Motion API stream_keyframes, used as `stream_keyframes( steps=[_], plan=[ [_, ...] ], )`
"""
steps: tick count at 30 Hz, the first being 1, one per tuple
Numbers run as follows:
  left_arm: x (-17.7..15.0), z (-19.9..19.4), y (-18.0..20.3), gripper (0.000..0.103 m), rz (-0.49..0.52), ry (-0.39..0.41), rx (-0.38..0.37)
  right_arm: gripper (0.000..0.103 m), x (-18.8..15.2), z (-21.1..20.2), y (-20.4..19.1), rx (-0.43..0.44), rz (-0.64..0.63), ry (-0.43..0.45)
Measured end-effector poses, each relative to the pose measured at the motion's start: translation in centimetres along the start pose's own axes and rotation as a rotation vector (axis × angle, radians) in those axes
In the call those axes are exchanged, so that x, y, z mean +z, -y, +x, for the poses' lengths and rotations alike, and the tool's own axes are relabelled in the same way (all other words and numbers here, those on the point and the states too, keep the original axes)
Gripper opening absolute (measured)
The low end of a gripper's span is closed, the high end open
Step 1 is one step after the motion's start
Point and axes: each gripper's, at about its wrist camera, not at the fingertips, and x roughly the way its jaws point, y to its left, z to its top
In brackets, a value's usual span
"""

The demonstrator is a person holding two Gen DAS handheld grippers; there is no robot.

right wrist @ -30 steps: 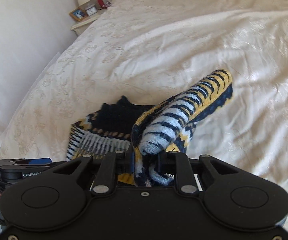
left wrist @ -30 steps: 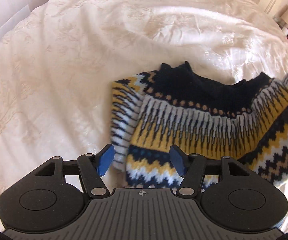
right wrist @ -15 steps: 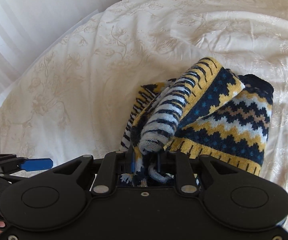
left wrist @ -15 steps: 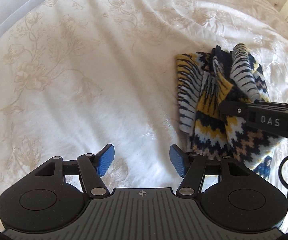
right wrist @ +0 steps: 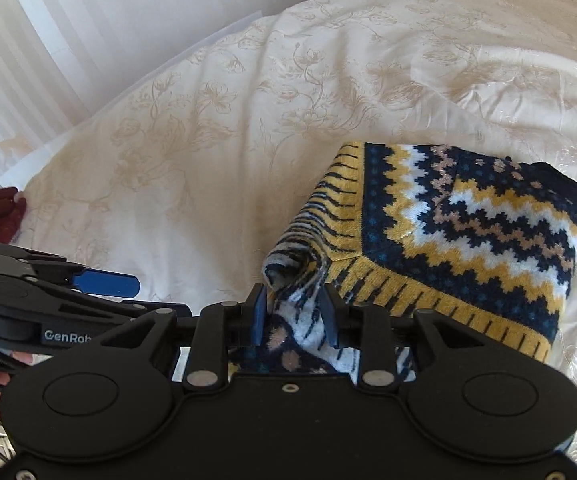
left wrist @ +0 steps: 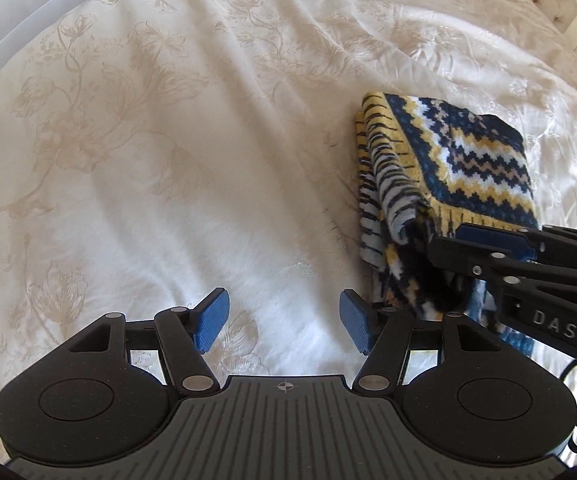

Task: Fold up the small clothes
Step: 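Fold the side edge over the bundle with the right tool and release, then grasp the other side edge of the bundle with the left tool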

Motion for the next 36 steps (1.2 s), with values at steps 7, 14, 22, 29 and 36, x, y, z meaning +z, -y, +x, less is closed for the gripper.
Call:
stream_keyframes(
  steps=[7, 14, 22, 29, 36],
  plan=[
    [1.6, -1.3, 1.5, 0.06, -0.003, 0.055, -0.063, 0.042, -2.9, -5.3, 4.7, -0.099, 0.191, 0.083],
    [2.1, -0.6, 4.6, 0.06, 0.02, 0.05, -0.146, 0.043, -6.7, -7.1, 8.9, -0.184, 0.369, 0.047],
    [-0.8, 4.4, 6.0, 0.06, 0.07, -0.159, -0.119, 0.063, -9.0, -6.0, 10.2, -0.142, 0.481, 0.01],
    [-1.7, 5.9, 4.3, 0.06, -0.037, -0.218, -0.146, 0.068, -8.9, -4.8, 10.3, -0.097, 0.513, -0.01],
    [-2.0, 3.4, 4.8, 0.059, 0.054, -0.171, -0.126, 0.022, -10.0, -4.2, 12.2, -0.145, 0.588, -0.083]
  ],
)
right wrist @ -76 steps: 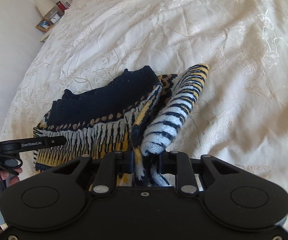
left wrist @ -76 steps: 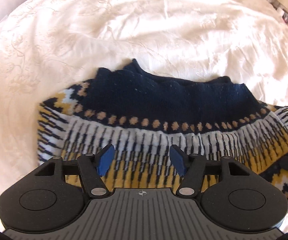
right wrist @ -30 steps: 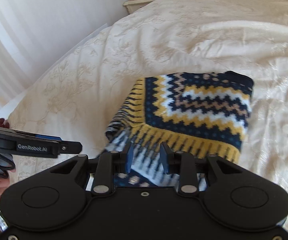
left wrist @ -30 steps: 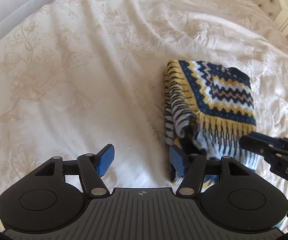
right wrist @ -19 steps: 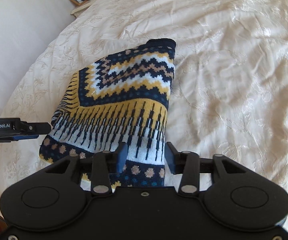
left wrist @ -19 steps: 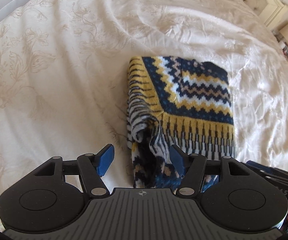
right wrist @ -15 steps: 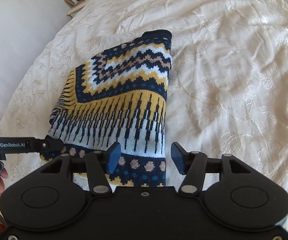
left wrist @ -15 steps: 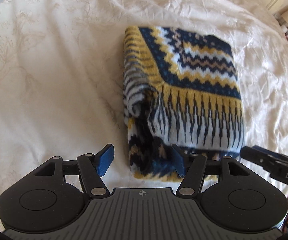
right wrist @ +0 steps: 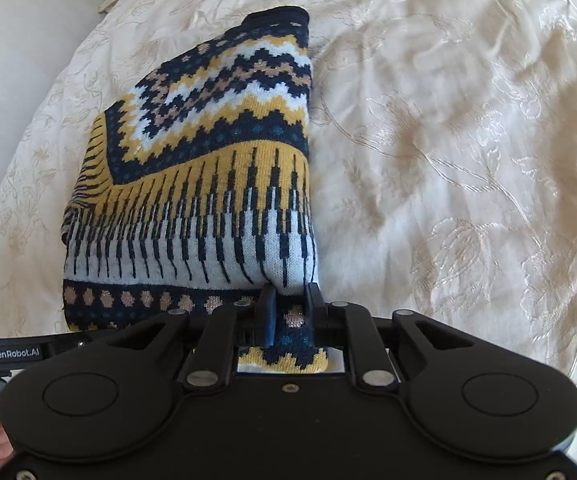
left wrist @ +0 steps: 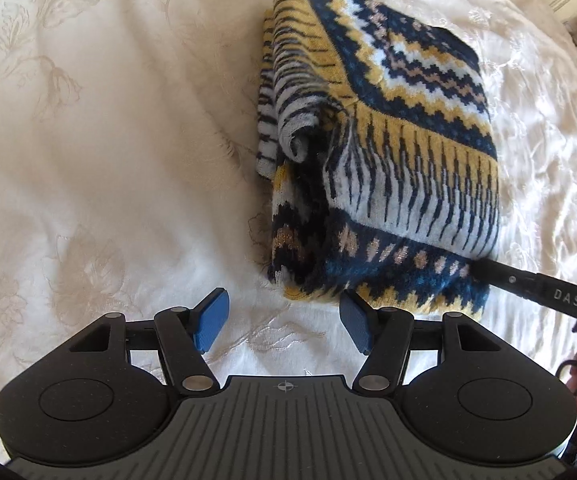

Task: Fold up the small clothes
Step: 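Grasp the other side edge of the bundle with the left tool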

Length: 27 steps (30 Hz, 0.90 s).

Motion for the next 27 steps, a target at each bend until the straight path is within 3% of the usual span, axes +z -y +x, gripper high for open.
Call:
stream_keyframes(
  steps=[6, 10, 14, 16, 20, 27],
  plan=[
    [0.6, -5.2, 2.5, 0.06, 0.145, 0.209, -0.001, 0.033, 0.2, -1.3, 0.3, 0.017, -0.014, 0.016],
    [3.5, -5.2, 4.1, 0.06, 0.135, 0.314, -0.001, 0.033, 1.2, -2.8, -0.1, 0.016, -0.047, 0.079],
    [6.2, -2.9, 4.2, 0.06, 0.087, 0.306, 0.029, 0.048, 3.1, -3.9, -1.0, 0.012, -0.081, 0.146],
    [6.8, -1.6, 3.4, 0.06, 0.068, 0.284, 0.05, 0.049, 4.1, -4.0, -1.6, 0.013, -0.107, 0.167],
    [6.7, 1.6, 1.4, 0.061, 0.023, 0.176, 0.121, 0.054, 6.1, -3.2, -2.5, 0.009, -0.153, 0.181],
    [6.0, 2.5, -2.2, 0.063, -0.094, 0.152, 0.021, 0.061, 9.6, 0.0, -2.5, 0.027, -0.175, 0.152]
  ],
)
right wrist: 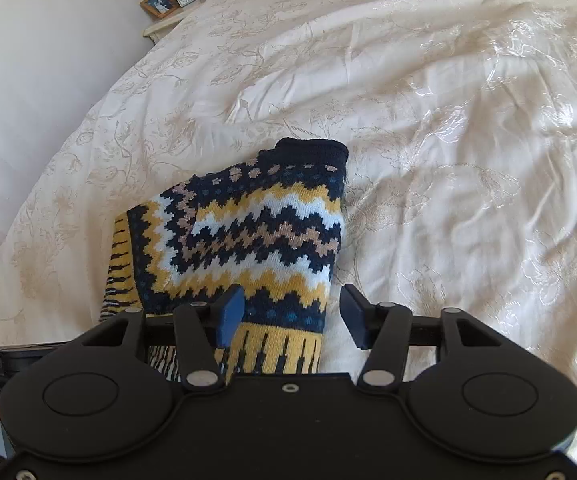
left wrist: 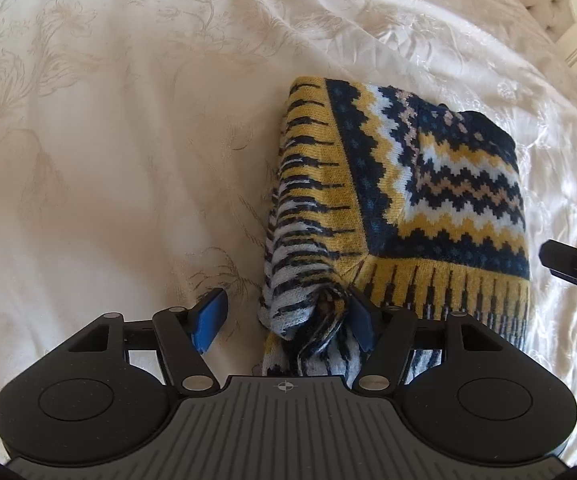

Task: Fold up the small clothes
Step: 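Grasp the other side edge of the bundle with the left tool, then fold the side edge over with the left tool while the right tool holds the bundle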

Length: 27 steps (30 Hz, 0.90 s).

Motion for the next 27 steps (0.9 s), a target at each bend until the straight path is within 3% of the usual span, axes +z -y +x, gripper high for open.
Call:
stream_keyframes(
  steps=[5, 9, 12, 18, 27],
  plan=[
    [0.4, -0.6, -0.4, 0.063, -0.012, -0.018, -0.042, 0.066, 1.2, 4.0, 0.6, -0.012, 0.023, -0.056],
    [-0.5, -0.4, -1.0, 0.065, -0.043, -0.062, -0.154, 0.076, 1.4, 5.9, 1.8, 0.008, 0.085, -0.084],
    [-1.4, 0.6, -1.1, 0.068, -0.048, -0.116, -0.193, 0.08, 1.3, 6.4, 2.6, 0.038, 0.129, -0.09],
    [-0.9, 2.2, -0.6, 0.077, -0.071, -0.131, -0.217, 0.084, 0.9, 7.0, 3.8, 0.105, 0.197, -0.099],
    [0.4, 3.6, 0.3, 0.087, -0.014, -0.146, -0.246, 0.092, 0.7, 8.1, 3.9, 0.181, 0.22, -0.12]
  ],
)
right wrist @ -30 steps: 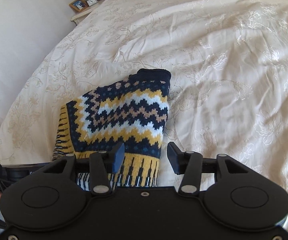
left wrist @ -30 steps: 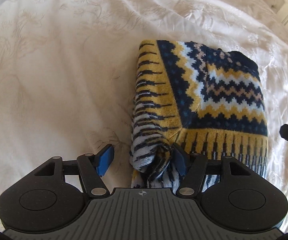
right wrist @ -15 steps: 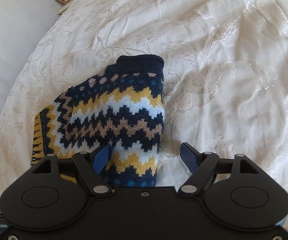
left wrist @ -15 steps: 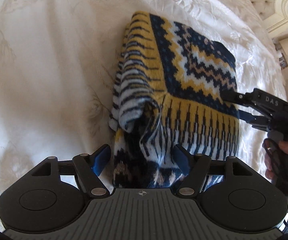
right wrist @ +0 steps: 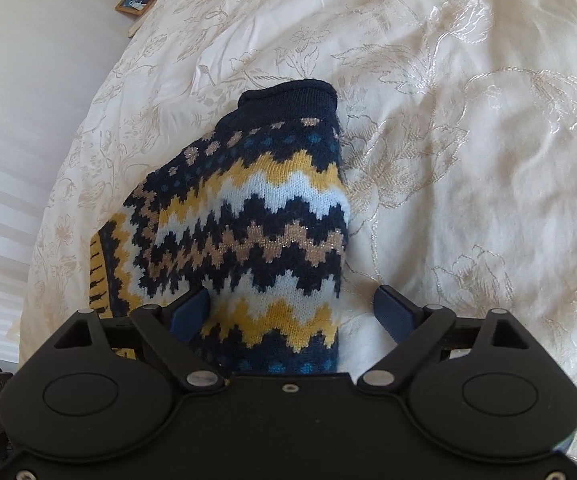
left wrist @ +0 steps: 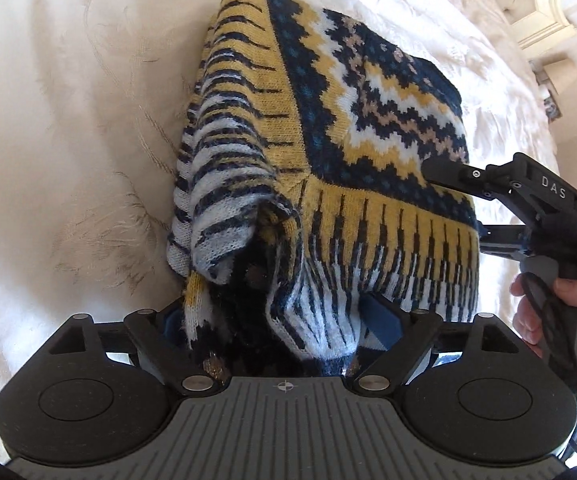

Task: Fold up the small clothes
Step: 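Fold the side edge over with the left tool while the right tool holds the bundle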

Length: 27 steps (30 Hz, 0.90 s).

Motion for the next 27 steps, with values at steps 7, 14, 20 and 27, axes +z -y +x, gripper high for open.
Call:
stream_keyframes(
  steps=[7, 14, 20, 27],
  plan=[
    [0.4, 0.3, 0.1, 0.09, 0.015, 0.003, -0.031, 0.095, -0.2, 1.0, -0.8, 0.027, -0.013, -0.009],
    [0.2, 0.2, 0.2, 0.038, 0.009, -0.019, -0.141, 0.061, -1.8, 1.3, -1.7, 0.057, -0.055, -0.046],
    [0.0, -1.1, 1.8, 0.032, 0.046, 0.001, -0.145, 0.048, -2.0, -0.6, -2.8, 0.04, -0.059, -0.003],
    [-1.7, -2.4, 3.5, 0.032, 0.098, -0.033, -0.179, 0.048, -4.7, -4.9, -3.2, -0.012, -0.065, 0.002]
  ],
)
